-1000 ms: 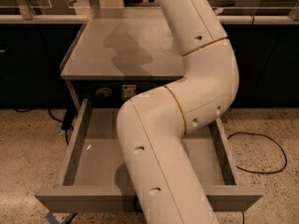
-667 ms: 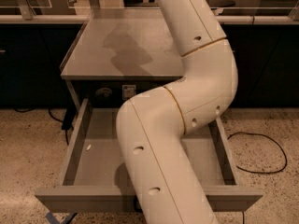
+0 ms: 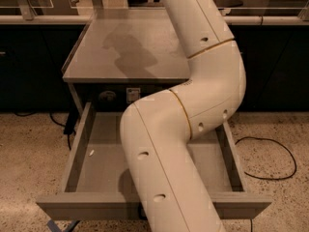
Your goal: Place water bottle into top drawer
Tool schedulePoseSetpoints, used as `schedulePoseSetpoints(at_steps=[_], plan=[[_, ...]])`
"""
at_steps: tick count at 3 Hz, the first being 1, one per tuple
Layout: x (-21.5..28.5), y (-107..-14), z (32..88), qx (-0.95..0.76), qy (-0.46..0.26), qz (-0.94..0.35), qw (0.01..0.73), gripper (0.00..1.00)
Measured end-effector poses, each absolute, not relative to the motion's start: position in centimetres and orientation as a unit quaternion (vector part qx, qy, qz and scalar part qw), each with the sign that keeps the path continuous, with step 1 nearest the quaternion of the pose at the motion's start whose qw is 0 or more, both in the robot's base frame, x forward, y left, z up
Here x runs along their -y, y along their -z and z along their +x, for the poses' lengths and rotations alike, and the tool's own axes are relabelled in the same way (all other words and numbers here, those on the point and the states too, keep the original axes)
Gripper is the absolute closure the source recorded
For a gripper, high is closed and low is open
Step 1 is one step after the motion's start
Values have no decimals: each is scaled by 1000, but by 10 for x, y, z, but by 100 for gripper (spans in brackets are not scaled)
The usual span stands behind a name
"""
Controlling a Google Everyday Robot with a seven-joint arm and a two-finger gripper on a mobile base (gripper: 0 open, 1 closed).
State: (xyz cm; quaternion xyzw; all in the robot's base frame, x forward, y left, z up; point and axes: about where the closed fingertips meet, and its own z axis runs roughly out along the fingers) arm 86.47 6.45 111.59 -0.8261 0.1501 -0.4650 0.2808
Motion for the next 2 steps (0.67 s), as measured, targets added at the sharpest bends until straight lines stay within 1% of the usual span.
schedulePoseSetpoints(at_steps=[1, 2], plan=[[-65, -1116, 865, -150, 465, -826, 281, 0], [-65, -1116, 865, -150, 465, -826, 281, 0]])
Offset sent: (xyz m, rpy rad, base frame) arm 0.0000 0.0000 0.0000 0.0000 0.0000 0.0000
